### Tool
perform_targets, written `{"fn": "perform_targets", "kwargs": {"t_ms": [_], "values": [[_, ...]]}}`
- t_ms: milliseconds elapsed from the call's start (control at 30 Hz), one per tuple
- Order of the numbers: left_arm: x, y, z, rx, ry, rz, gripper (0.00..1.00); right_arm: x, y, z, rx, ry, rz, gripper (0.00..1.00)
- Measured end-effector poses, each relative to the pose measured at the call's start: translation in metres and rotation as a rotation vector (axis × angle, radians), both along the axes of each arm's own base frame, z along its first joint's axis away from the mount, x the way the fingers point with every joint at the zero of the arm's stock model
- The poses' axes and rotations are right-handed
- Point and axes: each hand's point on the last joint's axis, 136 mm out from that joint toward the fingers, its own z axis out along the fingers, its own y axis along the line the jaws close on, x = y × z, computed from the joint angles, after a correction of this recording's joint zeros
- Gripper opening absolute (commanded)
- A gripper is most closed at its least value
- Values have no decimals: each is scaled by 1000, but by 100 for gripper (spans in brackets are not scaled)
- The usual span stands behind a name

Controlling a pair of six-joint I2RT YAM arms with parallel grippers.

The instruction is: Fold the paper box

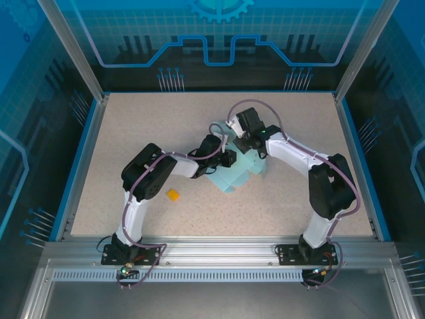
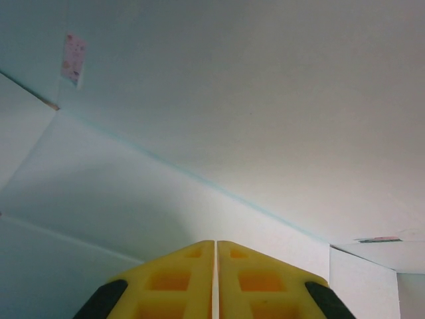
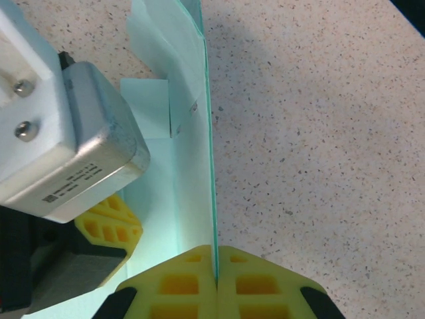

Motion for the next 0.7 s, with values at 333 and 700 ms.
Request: {"fn": "perform_targets", "kwargs": {"t_ms": [333, 700], "values": [[-4, 11, 4, -23, 9, 30, 19, -2, 6, 1, -64, -57, 70, 0], [-5, 59, 26, -65, 21, 129, 36, -4, 5, -5, -227, -176, 140, 0]]}}
